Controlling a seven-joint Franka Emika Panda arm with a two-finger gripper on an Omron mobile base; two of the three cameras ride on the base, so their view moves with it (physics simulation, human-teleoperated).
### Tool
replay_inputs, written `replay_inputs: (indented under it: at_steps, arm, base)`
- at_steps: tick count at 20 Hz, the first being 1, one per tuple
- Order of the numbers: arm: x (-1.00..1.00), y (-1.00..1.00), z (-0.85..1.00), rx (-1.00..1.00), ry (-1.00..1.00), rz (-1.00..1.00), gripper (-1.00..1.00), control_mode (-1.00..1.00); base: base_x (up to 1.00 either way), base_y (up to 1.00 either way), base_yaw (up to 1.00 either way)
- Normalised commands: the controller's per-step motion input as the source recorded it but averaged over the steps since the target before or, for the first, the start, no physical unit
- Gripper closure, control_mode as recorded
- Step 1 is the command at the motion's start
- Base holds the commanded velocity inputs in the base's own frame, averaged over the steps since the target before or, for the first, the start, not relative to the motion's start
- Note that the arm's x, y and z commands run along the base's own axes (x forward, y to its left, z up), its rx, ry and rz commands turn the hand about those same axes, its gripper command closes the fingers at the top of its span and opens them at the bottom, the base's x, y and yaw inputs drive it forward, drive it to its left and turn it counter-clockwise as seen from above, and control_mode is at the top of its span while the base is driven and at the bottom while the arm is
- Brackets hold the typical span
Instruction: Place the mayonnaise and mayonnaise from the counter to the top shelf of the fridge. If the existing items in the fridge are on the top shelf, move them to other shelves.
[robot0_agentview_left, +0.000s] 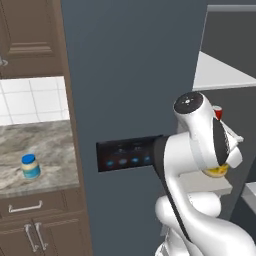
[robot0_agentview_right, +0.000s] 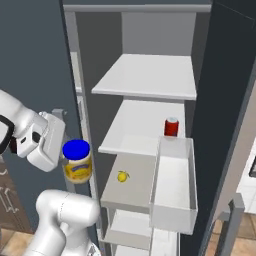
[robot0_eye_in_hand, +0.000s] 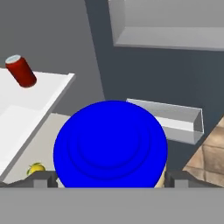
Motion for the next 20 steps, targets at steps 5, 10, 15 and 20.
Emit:
replay_inputs:
  at_steps: [5,10,15,20]
  arm:
    - [0.00,0.00,0.00,0.00,0.00,0.00,1.00,1.00]
    - [0.00,0.00,0.00,0.00,0.00,0.00,1.00,1.00]
    - [0.00,0.00,0.00,0.00,0.00,0.00,1.00,1.00]
    - [0.00,0.00,0.00,0.00,0.00,0.00,1.00,1.00]
  base:
    - [-0.07,-0.51,0.12]
    - [-0.04,-0.23,0.07]
    - [-0.02,-0.06,0.03]
    - [-0.35,-0.44,0.01]
